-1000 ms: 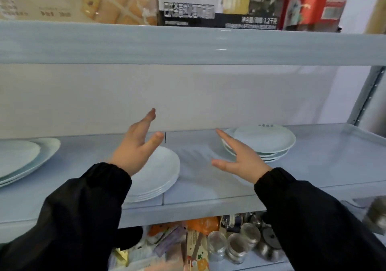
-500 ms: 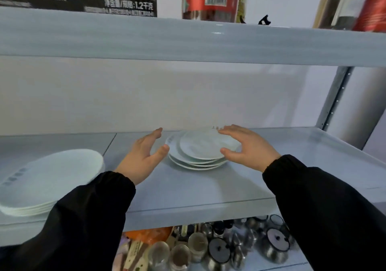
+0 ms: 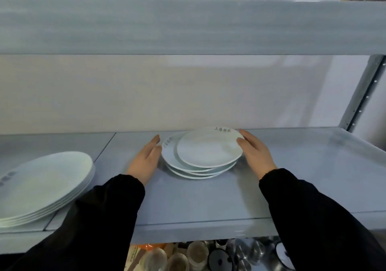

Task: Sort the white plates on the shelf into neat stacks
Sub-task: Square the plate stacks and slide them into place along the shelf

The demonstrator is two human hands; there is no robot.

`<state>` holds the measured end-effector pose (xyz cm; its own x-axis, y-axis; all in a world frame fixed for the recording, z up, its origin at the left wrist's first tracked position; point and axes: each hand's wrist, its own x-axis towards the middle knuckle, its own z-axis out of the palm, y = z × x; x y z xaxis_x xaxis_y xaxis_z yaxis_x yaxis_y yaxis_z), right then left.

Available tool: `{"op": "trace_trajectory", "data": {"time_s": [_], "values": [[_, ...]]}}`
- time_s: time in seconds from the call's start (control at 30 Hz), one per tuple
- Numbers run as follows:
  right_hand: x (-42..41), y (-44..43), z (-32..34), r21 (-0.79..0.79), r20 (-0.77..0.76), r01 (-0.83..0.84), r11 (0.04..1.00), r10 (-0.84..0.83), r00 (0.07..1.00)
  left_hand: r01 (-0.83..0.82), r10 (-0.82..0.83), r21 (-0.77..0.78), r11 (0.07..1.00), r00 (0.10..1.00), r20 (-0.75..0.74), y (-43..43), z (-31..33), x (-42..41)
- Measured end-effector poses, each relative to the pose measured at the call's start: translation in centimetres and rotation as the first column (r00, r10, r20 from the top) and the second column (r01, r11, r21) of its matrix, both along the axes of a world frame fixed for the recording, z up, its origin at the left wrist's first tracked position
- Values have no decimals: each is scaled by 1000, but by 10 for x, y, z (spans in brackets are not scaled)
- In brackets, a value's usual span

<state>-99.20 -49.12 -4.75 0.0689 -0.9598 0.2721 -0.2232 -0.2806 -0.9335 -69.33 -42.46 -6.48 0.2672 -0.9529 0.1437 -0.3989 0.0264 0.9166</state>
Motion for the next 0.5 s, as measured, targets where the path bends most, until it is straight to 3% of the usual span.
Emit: {"op": "trace_trajectory", "data": {"time_s": [0.2, 0.3, 0.33, 0.4, 0.5], "values": [[0, 0, 3, 35, -106, -44, 998, 48, 993, 60, -61, 18, 998, 997, 44, -11, -8, 6], [14, -1, -3, 68, -362, -134, 989, 150, 920, 149, -169, 103, 983, 960, 224, -12, -9, -3], [18, -1, -3, 87, -418, -136, 987, 160, 894, 146, -167, 110, 983, 962, 215, -13, -7, -4], [22, -2, -5, 117, -439, -135, 984, 173, 882, 106, -116, 69, 992, 980, 161, -15, -5, -6], [23, -1, -6, 164, -504, -164, 973, 226, 834, 119, -139, 90, 989, 956, 258, -15, -5, -8]]}}
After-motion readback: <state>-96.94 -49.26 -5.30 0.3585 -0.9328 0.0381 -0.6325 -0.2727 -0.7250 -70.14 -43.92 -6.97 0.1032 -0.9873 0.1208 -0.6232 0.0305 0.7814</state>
